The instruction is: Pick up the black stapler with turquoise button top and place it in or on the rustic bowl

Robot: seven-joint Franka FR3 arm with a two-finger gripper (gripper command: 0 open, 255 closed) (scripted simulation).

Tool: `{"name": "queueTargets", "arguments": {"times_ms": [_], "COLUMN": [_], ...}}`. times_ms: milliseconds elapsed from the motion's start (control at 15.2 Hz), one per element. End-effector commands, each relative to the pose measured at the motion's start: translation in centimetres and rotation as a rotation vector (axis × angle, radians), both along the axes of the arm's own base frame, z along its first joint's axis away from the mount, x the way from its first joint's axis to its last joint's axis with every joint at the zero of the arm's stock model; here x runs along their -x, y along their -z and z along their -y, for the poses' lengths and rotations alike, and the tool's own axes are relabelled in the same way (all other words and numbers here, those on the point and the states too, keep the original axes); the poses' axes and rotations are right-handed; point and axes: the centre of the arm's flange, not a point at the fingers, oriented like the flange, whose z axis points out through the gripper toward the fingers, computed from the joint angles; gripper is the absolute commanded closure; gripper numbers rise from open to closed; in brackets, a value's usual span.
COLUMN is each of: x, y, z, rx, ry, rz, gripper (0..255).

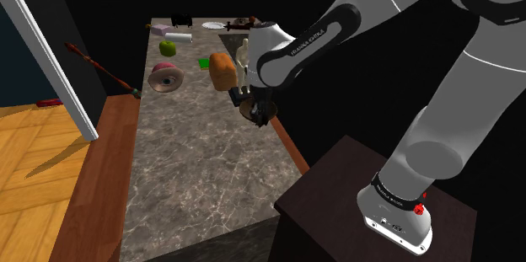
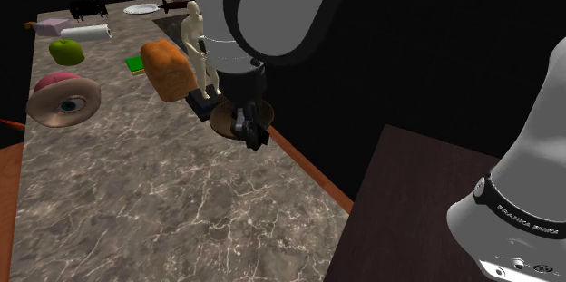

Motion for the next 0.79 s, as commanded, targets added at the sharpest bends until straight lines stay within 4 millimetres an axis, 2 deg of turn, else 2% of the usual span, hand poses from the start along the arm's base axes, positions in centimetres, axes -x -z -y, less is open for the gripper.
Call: {"name": "queueTargets", "arguments": {"times_ms": [0,726], "x": [-1.9,-12.2], "y": [0.2,-0.1], "z": [2.1,12.3], "rx": [0.001,0.001], "ry": [-0.001,-0.001], "rz": [0.0,0.0], "gripper": [255,255]}}
